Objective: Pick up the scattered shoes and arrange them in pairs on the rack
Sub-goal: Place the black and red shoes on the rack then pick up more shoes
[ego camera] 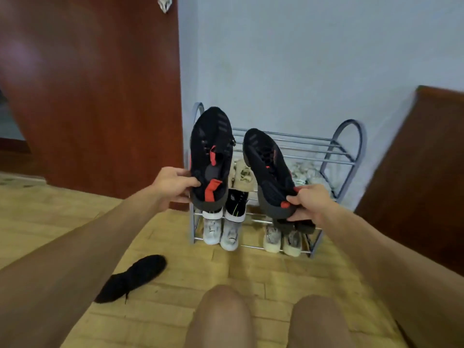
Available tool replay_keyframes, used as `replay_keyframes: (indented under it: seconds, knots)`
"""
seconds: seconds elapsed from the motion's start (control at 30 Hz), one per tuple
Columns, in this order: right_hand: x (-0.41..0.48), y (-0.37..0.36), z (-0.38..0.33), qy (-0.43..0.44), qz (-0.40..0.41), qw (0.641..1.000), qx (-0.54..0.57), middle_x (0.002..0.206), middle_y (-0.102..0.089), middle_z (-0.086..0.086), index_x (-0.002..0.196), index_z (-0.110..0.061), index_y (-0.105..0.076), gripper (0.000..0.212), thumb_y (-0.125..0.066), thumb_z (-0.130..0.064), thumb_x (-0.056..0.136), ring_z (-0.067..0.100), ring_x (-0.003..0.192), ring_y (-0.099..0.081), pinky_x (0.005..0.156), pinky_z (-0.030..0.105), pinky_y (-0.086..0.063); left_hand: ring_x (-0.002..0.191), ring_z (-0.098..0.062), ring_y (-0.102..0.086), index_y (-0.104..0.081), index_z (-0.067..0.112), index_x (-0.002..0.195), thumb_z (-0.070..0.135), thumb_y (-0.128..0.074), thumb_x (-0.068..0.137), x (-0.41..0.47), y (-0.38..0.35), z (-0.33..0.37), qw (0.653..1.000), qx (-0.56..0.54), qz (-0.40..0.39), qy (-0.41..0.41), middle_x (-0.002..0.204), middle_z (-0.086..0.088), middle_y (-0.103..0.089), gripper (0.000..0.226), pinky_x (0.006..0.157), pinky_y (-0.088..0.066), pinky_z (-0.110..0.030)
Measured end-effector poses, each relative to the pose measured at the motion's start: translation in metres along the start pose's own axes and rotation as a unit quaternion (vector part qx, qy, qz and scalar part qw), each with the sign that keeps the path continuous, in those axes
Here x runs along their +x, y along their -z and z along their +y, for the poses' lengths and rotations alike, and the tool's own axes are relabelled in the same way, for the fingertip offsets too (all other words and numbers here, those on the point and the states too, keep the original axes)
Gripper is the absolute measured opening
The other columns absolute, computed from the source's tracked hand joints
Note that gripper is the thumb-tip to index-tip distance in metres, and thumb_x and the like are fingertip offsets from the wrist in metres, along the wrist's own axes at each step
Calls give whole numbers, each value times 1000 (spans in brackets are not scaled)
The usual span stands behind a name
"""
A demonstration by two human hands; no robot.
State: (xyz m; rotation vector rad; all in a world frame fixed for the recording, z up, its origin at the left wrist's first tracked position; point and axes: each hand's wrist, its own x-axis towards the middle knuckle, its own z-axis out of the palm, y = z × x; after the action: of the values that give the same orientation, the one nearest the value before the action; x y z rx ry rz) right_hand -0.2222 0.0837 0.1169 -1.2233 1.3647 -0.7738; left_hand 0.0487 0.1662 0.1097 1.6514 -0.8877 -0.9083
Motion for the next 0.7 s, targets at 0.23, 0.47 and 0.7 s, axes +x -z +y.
replay_keyframes:
  seconds: [0.23,0.47,0.7]
  knots:
    - [74,-11,-56,24,-24,996,85,97,-67,11,97,1,-61,12,-53,9,91,20,66,-70,59,45,-61,68,-19,-60,-61,10,85,-2,-63,84,86,-27,67,1000,5,12,-9,80,-8,-64,12,58,-53,-31]
    - [162,-49,-87,23,-17,992,121,112,-65,12,108,0,-61,19,-58,4,90,32,102,-67,61,47,-58,64,-19,-60,-63,8,92,-2,-62,85,176,-43,70,999,0,45,-4,86,-12,-65,13,51,-49,-29]
    - [223,-71,-87,24,3,994,105,113,-66,19,100,-3,-61,11,-59,0,90,32,91,-70,63,48,-60,69,-24,-63,-65,3,99,1,-60,86,232,-56,74,999,40,30,1,89,-16,-66,15,57,-53,-33]
